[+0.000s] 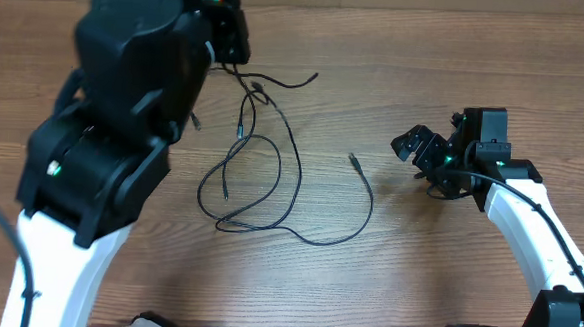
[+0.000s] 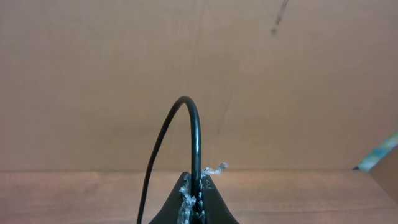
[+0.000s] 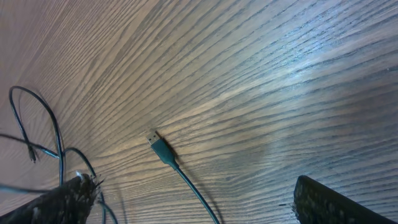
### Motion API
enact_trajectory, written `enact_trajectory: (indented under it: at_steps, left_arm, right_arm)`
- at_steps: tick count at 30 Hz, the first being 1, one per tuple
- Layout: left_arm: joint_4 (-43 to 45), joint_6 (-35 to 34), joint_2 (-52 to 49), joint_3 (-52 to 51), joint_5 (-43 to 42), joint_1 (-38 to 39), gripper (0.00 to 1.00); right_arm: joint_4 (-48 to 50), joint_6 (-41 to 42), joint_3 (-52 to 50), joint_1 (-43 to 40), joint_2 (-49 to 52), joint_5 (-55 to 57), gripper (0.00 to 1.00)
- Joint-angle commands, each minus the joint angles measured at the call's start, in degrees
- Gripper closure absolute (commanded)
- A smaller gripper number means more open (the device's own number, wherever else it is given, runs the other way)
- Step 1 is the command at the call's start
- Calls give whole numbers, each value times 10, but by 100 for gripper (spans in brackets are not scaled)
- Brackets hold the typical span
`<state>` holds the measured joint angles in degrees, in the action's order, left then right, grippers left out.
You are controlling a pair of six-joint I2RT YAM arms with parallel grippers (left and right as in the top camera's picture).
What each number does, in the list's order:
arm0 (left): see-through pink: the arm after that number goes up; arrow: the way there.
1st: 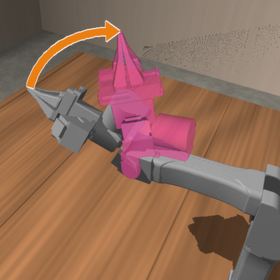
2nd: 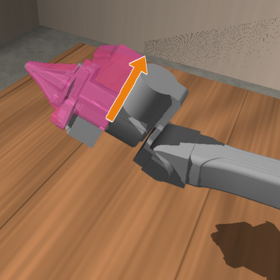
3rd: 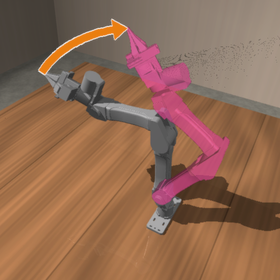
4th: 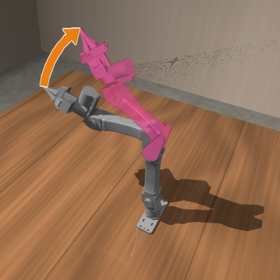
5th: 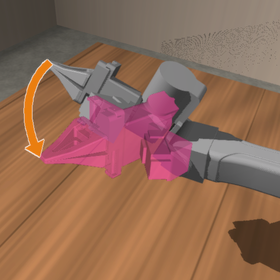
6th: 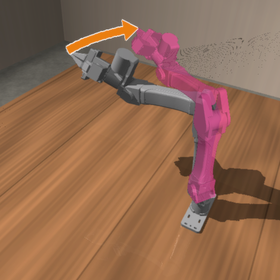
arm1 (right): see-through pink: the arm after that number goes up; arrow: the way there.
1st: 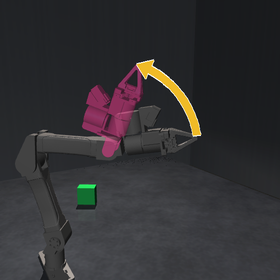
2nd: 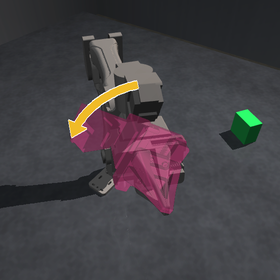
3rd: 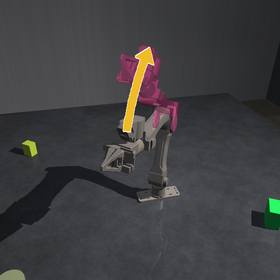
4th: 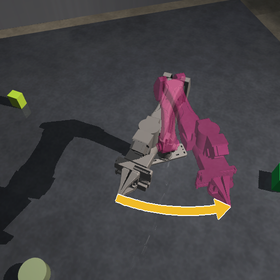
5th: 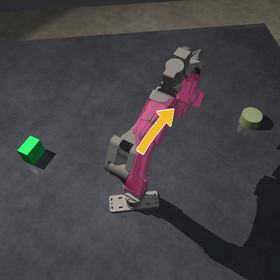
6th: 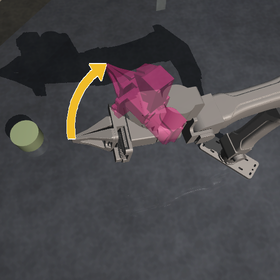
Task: Untangle cables
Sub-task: 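Lift the held black cable with the left gripper up and leftward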
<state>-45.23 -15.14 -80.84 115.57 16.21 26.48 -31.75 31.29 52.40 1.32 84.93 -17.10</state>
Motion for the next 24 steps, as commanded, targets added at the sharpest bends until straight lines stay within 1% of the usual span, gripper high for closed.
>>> enact_trajectory:
  at_steps: [1,3,5,9,10,12,14,17,20,22,24]
  left_arm:
    - [1,23,30,16,24,-2,96]
    - [-14,17,35,16,14,-2,96]
    - [-38,-5,37,16,-12,-2,96]
    - [-142,-112,23,15,-91,-2,96]
    - [-164,-125,15,14,-108,-2,96]
    - [-201,-125,-9,14,-135,-2,96]
    - [-221,-112,-30,14,-137,-2,96]
    - [-226,-90,-43,16,-149,-11,96]
    - [-225,-90,-41,23,-162,-27,96]
    - [-222,-86,-36,35,-150,-41,96]
    - [-214,-86,-28,45,-117,-50,96]
  right_arm:
    - [1,-3,12,3,0,6,0]
    - [1,-3,12,3,0,6,0]
    - [1,-3,12,3,0,6,0]
    - [1,-3,12,3,0,6,0]
    - [1,-3,12,3,0,6,0]
    - [1,-3,12,3,0,6,0]
    - [1,-3,12,3,0,6,0]
    - [1,-3,12,3,0,6,0]
    - [1,-3,12,3,0,6,0]
    - [1,-3,12,3,0,6,0]
    - [1,-3,12,3,0,6,0]
